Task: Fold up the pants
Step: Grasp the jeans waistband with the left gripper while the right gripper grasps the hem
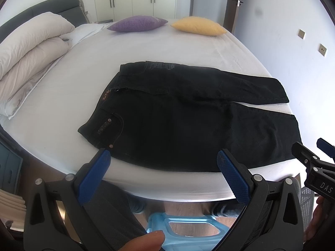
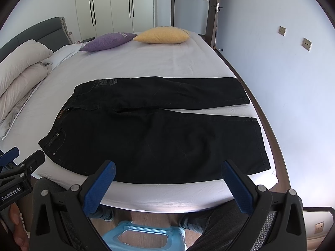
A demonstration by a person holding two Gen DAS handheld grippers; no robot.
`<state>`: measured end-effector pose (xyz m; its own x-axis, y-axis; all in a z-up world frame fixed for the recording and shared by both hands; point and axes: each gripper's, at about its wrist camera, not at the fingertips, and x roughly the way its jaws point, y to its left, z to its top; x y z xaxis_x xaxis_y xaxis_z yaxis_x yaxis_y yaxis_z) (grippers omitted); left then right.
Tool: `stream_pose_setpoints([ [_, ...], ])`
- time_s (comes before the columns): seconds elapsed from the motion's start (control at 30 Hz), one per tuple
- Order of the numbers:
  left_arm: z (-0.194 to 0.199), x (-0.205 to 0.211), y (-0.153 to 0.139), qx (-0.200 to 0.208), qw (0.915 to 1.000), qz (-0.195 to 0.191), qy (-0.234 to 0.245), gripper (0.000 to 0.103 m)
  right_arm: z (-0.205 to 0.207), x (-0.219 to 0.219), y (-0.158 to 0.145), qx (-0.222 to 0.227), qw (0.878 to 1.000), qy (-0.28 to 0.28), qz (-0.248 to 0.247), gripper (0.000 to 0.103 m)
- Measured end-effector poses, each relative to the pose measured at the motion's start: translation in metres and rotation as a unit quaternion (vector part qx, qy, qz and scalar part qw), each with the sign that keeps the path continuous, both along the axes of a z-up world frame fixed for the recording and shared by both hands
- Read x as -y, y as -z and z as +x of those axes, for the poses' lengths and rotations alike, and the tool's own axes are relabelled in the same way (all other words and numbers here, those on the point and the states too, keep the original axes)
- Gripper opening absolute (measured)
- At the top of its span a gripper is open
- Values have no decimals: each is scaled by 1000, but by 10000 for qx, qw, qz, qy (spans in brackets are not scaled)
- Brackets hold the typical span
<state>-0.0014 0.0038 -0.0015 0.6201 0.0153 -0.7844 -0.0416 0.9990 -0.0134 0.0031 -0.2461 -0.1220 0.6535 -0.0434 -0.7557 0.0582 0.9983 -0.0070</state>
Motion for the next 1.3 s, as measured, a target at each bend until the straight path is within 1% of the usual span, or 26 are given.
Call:
stream_pose_setpoints([
  [0.07, 0, 1, 4, 27, 10000, 65, 14, 103, 2, 0, 1, -25, 10000, -18, 11, 103],
  [0.1, -2, 7, 21, 51, 9999, 131, 28, 103, 3, 1, 2, -30, 10000, -25, 24, 103],
  [0.17, 0, 6, 26, 107, 9996, 244, 82, 103, 5, 3, 4, -47, 9999, -67, 93, 103],
  [0.27, 9, 1, 31, 188, 9991, 328, 185, 103, 15, 7, 7, -87, 9991, -299, 288, 103],
  [0.37, 26, -12, 41, 207, 9985, 347, 367, 103, 30, 13, 7, -22, 9970, -622, 459, 103],
  [0.47, 51, -27, 49, 174, 9970, 174, 738, 103, 57, 25, 4, 100, 9934, -914, 681, 103],
  [0.5, 61, -32, 49, 216, 9963, 168, 812, 103, 68, 30, 2, 139, 9917, -1009, 787, 103],
  [0.53, 69, -37, 50, 342, 9953, 183, 892, 103, 80, 35, 0, 185, 9893, -1129, 905, 103],
  [0.57, 81, -41, 48, 420, 9942, 244, 963, 103, 93, 40, -1, 241, 9869, -1246, 996, 103],
  [0.63, 108, -46, 49, 307, 9919, 514, 1118, 103, 121, 46, -6, 361, 9830, -1484, 1017, 103],
  [0.67, 124, -50, 50, 175, 9907, 588, 1211, 103, 135, 47, -7, 411, 9810, -1635, 962, 103],
  [0.73, 156, -60, 49, 151, 9901, 691, 1208, 103, 168, 47, -7, 458, 9768, -1945, 763, 103],
  [0.8, 189, -69, 47, 314, 9880, 839, 1260, 103, 202, 45, -3, 364, 9697, -2330, 643, 103],
  [0.87, 229, -74, 51, 308, 9839, 974, 1467, 103, 236, 46, 5, 234, 9647, -2575, 504, 103],
  [0.93, 270, -79, 58, 213, 9790, 990, 1767, 103, 269, 45, 12, 71, 9567, -2878, 437, 103],
  [1.0, 310, -81, 65, 97, 9745, 1012, 2002, 103, 301, 42, 21, 5, 9490, -3141, 261, 101],
  [1.07, 347, -87, 75, -58, 9709, 808, 2255, 103, 332, 41, 30, -114, 9427, -3330, 138, 100],
  [1.1, 362, -90, 80, -120, 9685, 725, 2377, 103, 347, 40, 35, -184, 9395, -3418, 114, 97],
  [1.17, 391, -94, 92, -232, 9636, 788, 2546, 103, 375, 38, 45, -373, 9333, -3565, 187, 94],
  [1.23, 411, -96, 105, -367, 9567, 845, 2759, 103, 400, 35, 54, -547, 9268, -3698, 354, 92],
  [1.3, 429, -96, 116, -453, 9507, 1022, 2894, 103, 418, 26, 63, -651, 9185, -3883, 361, 91],
])
